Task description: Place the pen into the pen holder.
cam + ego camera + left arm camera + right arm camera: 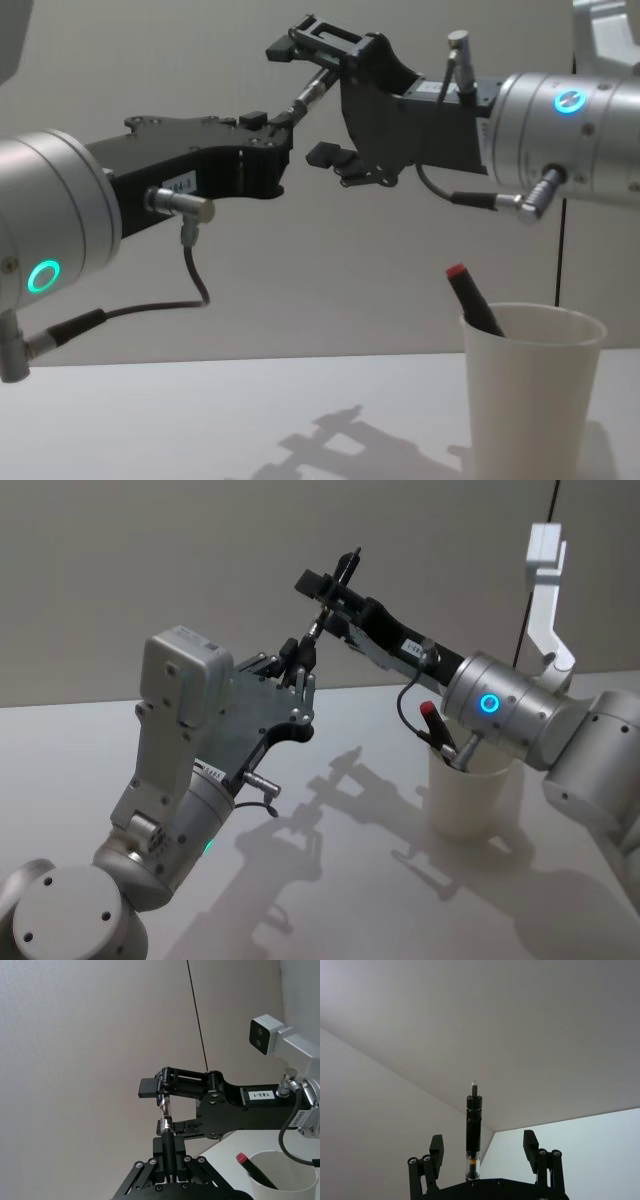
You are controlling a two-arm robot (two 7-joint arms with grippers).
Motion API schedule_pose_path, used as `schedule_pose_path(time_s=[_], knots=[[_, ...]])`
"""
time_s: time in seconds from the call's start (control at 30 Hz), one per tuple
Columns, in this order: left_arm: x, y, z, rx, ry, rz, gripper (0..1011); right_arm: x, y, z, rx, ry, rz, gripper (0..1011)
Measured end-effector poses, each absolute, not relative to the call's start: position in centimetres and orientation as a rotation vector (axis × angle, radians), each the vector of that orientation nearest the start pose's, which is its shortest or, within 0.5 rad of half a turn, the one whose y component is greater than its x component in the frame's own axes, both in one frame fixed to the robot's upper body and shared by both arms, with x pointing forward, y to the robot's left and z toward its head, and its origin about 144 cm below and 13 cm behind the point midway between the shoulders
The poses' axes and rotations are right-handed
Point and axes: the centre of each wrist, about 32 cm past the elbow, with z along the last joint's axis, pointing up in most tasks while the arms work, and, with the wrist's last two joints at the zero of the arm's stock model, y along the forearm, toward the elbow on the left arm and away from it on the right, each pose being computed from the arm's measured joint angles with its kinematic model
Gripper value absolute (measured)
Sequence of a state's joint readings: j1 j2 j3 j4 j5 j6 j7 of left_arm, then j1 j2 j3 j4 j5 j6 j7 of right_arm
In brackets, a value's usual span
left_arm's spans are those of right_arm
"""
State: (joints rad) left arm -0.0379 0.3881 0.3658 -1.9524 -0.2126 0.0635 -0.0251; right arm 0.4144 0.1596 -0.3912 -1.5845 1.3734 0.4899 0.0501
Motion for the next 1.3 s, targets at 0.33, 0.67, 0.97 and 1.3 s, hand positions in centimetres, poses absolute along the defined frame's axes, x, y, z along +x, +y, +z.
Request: schedule_pose_path(time_s=[0.33,0.67,0.97,1.3], knots=[[42.75,19.29,124.35,-0.073,-0.261,1.086,130,53.7,-13.94,127.97,0.455,0.895,-0.585,1001],[42.75,19.28,124.35,-0.073,-0.261,1.086,130,53.88,-13.86,128.2,0.456,0.893,-0.577,1002],[42.75,19.29,124.35,-0.073,-0.261,1.086,130,54.02,-14.25,128.27,0.454,0.885,-0.571,1001],[42.75,19.28,124.35,-0.073,-0.261,1.086,130,54.11,-14.34,128.17,0.449,0.881,-0.565,1001]])
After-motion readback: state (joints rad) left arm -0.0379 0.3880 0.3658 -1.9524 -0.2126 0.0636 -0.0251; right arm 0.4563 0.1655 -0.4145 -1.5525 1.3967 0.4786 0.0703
